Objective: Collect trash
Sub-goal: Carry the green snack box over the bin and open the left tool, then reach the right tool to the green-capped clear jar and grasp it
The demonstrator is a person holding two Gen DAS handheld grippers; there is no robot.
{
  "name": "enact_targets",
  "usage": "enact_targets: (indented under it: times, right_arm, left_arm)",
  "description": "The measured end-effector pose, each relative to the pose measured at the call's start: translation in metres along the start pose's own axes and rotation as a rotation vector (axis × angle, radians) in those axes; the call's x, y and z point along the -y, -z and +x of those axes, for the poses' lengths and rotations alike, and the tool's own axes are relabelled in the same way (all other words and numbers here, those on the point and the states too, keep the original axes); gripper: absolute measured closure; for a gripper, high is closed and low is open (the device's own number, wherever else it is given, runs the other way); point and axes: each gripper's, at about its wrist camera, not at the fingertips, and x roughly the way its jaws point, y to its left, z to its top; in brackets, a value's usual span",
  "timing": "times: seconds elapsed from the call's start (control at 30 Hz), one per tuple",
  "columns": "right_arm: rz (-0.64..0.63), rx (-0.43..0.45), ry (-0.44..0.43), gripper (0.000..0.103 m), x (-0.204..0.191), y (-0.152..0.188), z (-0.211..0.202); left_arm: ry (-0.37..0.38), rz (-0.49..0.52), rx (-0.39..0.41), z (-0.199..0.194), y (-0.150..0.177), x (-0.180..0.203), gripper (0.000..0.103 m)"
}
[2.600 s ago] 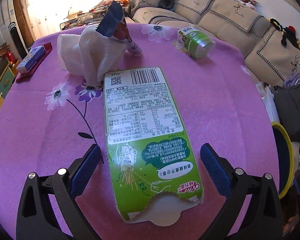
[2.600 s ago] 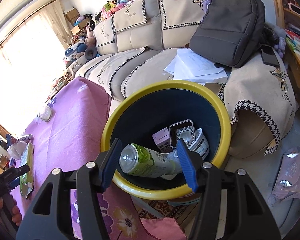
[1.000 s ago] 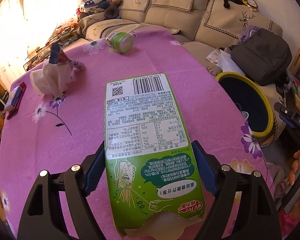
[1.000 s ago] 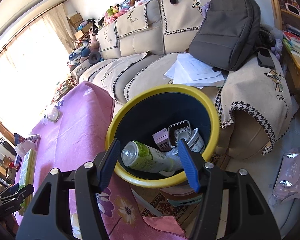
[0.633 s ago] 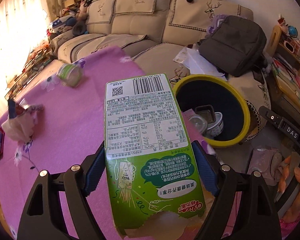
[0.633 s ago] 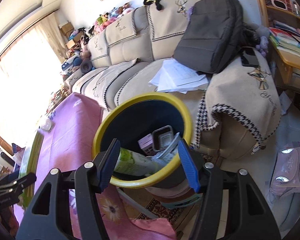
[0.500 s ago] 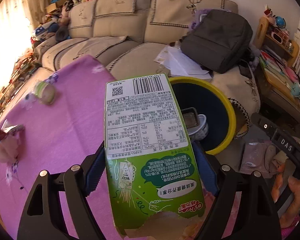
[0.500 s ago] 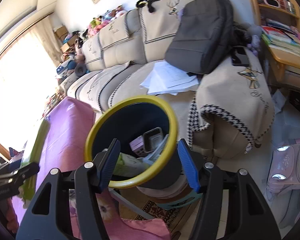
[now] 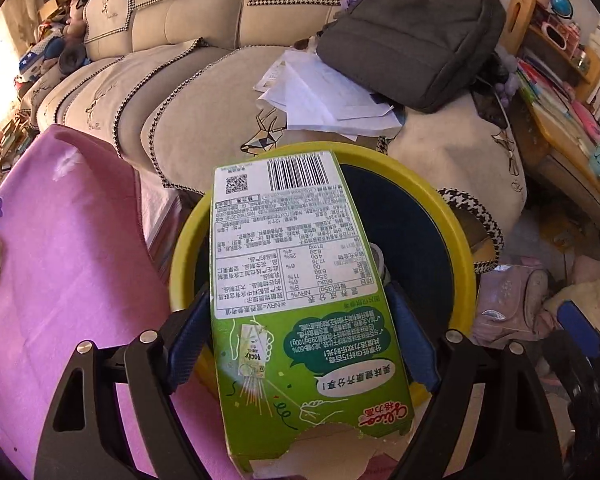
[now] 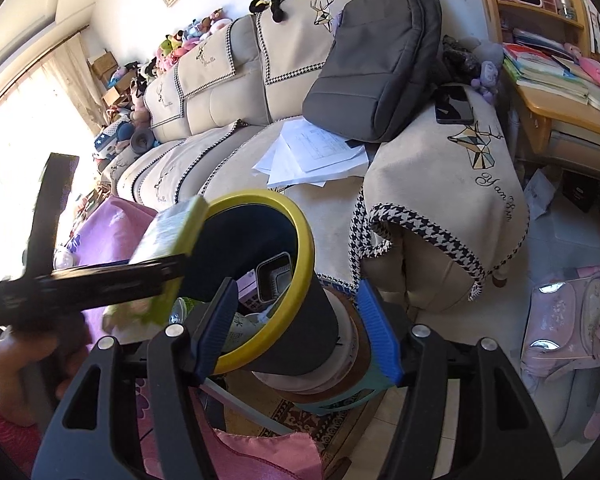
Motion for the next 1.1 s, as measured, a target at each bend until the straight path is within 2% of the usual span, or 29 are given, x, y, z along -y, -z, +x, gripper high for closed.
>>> enact_targets:
  times: [0.1, 0.23, 0.3, 0.47, 0.6, 0.8, 0.93, 1.1]
  right_arm:
    - [-0.013, 0.003, 0.003, 0.037, -0.004, -0.001, -0.002]
    - [-0.021, 0.007, 0.013, 0.037, -0.007, -0.001, -0.004]
    - [-0.026, 0.004, 0.009, 0.037, -0.010, -0.001, -0.004]
    - [-0.063, -0.011, -0.017, 0.037, -0.029, 0.001, 0.001]
    - [-0.126, -0.024, -0.053, 0.037, -0.061, 0.004, 0.005]
    - [-0.247, -0.058, -0.145, 0.037, -0.122, 0.009, 0.010]
    - [-0.360, -0.096, -0.225, 0.037, -0.176, 0.015, 0.014]
    - [-0.543, -0.138, -0.311, 0.037, -0.257, 0.026, 0.027]
  left_arm:
    - [0.010, -0.025, 0.002, 0.003, 0.000, -0.004, 0.018]
    - [0.046, -0.061, 0.063, -0.024, 0.017, -0.017, 0.015]
    - [0.065, -0.071, 0.110, -0.047, 0.033, -0.027, 0.010]
    - [0.105, -0.133, 0.243, -0.115, 0.098, -0.064, 0.005]
    - [0.065, -0.194, 0.325, -0.156, 0.158, -0.101, 0.005]
    - [-0.033, -0.354, 0.383, -0.194, 0.245, -0.171, 0.005]
    - [-0.097, -0.434, 0.419, -0.208, 0.290, -0.210, 0.005]
    - [-0.170, -0.493, 0.440, -0.221, 0.328, -0.252, 0.005]
